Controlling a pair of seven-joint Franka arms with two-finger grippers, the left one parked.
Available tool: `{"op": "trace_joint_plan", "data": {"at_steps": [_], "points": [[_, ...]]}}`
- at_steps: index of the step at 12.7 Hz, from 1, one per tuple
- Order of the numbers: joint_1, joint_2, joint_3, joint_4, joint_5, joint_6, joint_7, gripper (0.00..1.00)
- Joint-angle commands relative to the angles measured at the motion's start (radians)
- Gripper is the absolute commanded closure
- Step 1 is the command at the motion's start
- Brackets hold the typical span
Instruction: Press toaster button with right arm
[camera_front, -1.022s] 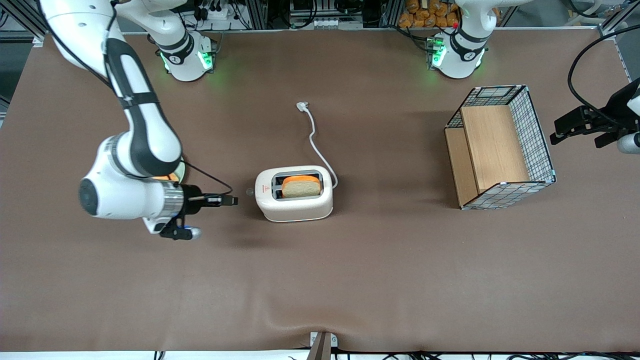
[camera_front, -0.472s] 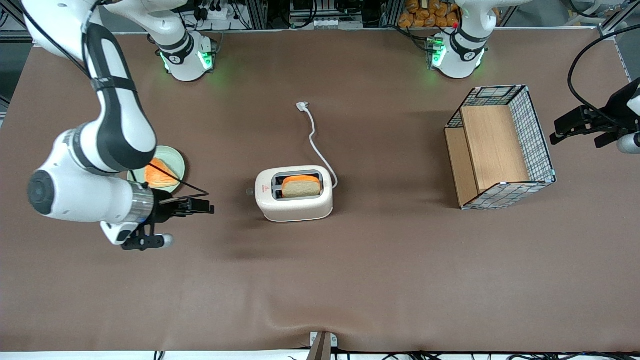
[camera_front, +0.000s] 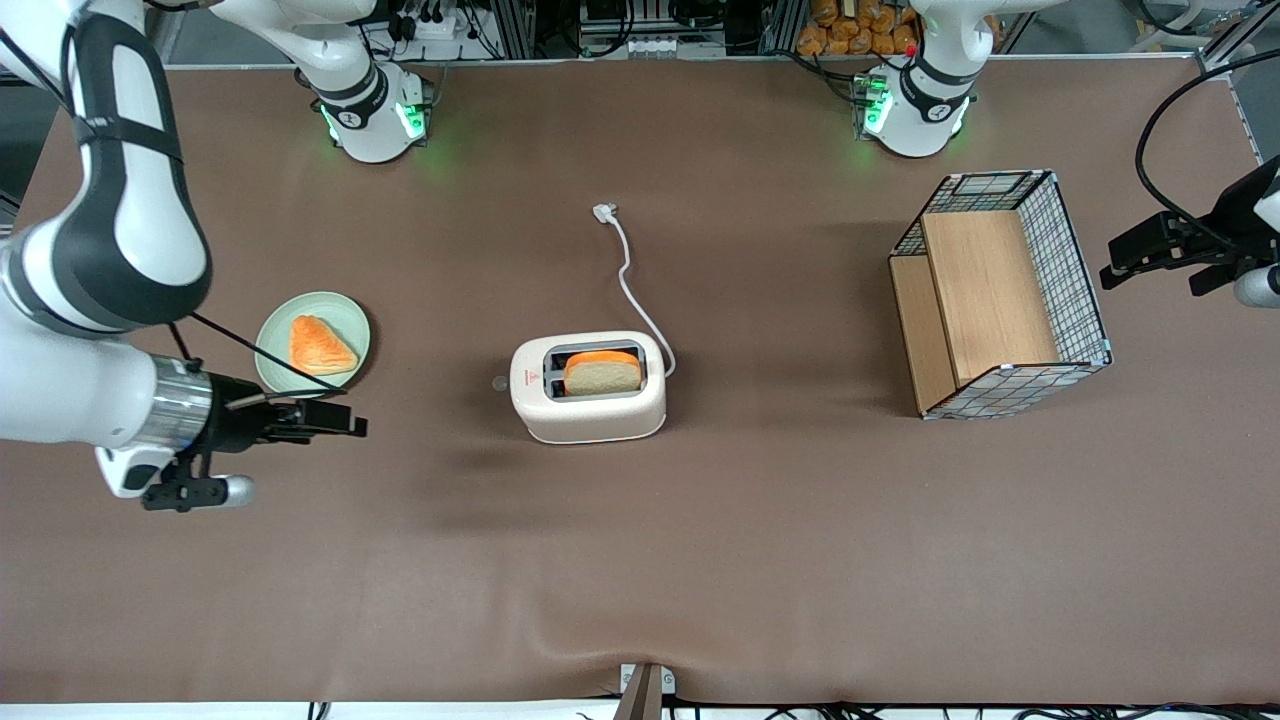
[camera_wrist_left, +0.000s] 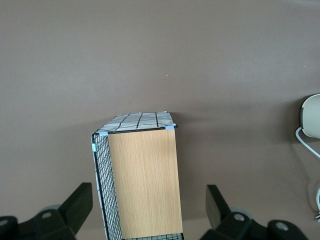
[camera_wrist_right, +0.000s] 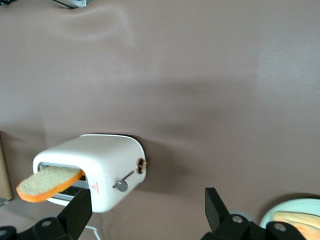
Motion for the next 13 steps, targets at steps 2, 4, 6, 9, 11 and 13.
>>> {"op": "trace_joint_plan", "data": {"at_steps": [2, 4, 6, 9, 11, 13], "points": [[-0.037, -0.063, 0.038, 0.078, -0.111, -0.13, 0.014, 0.0], [-0.036, -0.127, 0.04, 0.078, -0.168, -0.166, 0.014, 0.0], [-0.04, -0.207, 0.03, 0.067, -0.179, -0.217, 0.028, 0.0], [-0.057, -0.314, 0.015, 0.049, -0.237, -0.346, 0.05, 0.0], [-0.059, -0.412, 0.012, -0.054, -0.25, -0.345, 0.092, 0.0], [-0.057, -0.493, -0.002, -0.161, -0.262, -0.322, 0.097, 0.0]]}}
